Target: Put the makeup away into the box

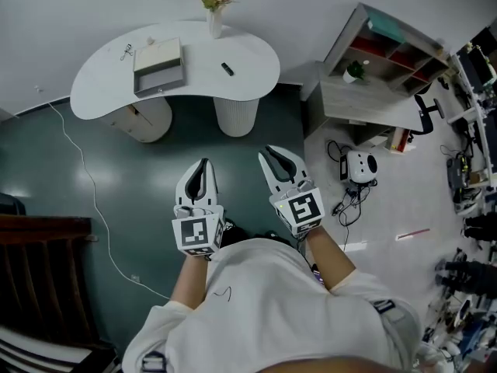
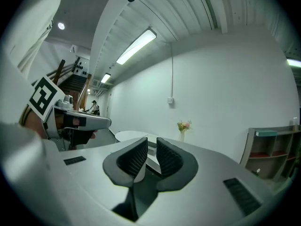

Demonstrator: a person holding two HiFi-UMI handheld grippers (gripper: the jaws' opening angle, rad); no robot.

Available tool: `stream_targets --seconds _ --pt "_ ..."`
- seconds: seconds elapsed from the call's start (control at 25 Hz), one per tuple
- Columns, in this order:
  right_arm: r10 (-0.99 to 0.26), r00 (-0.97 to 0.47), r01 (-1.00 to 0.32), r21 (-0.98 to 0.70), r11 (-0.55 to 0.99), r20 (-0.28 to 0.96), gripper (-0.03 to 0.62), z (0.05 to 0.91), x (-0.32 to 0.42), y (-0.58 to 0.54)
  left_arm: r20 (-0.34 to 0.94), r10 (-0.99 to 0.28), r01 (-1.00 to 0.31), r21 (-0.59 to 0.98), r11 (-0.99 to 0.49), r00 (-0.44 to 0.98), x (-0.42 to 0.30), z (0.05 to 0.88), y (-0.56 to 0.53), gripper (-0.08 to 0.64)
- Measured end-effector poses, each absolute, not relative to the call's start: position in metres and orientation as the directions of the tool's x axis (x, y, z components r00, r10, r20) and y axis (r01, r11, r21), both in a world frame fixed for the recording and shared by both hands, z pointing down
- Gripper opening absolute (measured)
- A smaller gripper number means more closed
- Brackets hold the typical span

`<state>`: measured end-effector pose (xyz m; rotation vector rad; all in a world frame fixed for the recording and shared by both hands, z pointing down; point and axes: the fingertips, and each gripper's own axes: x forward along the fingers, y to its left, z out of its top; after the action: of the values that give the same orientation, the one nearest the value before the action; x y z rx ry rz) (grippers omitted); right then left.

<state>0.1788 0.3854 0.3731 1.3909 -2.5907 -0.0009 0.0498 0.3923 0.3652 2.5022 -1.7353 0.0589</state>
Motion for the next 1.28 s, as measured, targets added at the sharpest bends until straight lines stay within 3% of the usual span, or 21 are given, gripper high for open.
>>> stream_targets --seconds 0.16,0.6,0.96,1.28 --pt "-0.841 -0.502 -0.848 0.078 0.525 0.204 0.077 0.378 0.156 0.362 0.102 -0.927 -0.933 0.056 -0.357 0.361 0.019 0.371 0.372 0.02" --pt "-0.843 -0.486 -0.854 0.081 0.514 0.23 0.078 0.391 0.136 0.275 0.155 -0.924 -0.936 0.082 -0.342 0.351 -0.009 0.393 0.3 0.02" --pt "-0.803 -0.56 -0.809 0.075 0.583 0.203 0.078 0.388 0.133 0.135 0.177 -0.931 -0.947 0.058 -0.314 0.32 -0.004 0.393 0.171 0.02" --pt "-0.759 -0.6 -0.781 0.022 0.625 0.253 0.078 0.413 0.142 0.04 0.257 -0.925 -0.96 0.09 -0.267 0.281 0.009 0.42 0.08 0.02"
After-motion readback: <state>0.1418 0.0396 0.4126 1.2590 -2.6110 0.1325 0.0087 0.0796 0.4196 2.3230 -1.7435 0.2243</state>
